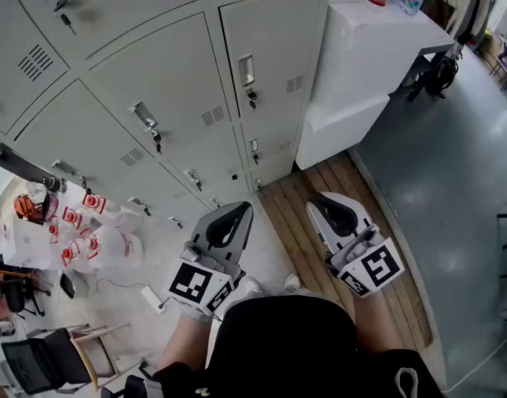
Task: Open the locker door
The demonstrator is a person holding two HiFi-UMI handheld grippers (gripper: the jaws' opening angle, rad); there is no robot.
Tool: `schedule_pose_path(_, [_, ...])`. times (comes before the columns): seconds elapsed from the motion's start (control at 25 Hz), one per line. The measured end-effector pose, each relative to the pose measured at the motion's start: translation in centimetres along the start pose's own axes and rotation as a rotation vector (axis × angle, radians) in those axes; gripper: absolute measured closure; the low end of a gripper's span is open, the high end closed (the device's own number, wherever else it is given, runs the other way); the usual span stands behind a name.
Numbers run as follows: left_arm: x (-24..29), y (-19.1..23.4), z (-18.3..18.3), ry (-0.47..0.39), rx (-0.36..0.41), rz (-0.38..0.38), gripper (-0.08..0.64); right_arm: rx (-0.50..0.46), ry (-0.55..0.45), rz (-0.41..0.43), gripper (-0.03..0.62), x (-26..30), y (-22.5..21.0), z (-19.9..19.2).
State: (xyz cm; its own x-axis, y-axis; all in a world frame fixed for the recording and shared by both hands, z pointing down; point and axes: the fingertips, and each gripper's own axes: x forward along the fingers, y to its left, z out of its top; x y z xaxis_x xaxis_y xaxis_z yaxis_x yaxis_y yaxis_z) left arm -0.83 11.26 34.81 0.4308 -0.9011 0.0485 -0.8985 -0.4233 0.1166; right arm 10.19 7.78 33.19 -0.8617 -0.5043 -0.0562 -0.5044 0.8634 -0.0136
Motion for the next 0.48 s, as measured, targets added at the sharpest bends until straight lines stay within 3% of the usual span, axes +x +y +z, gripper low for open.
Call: schedule_pose_path(0.48, [-4.0, 4.3, 0.4, -0.009, -0.001, -0.024, 0.537, 0.017, -0.003, -0.029, 0.532, 4.3, 3.3, 0.0])
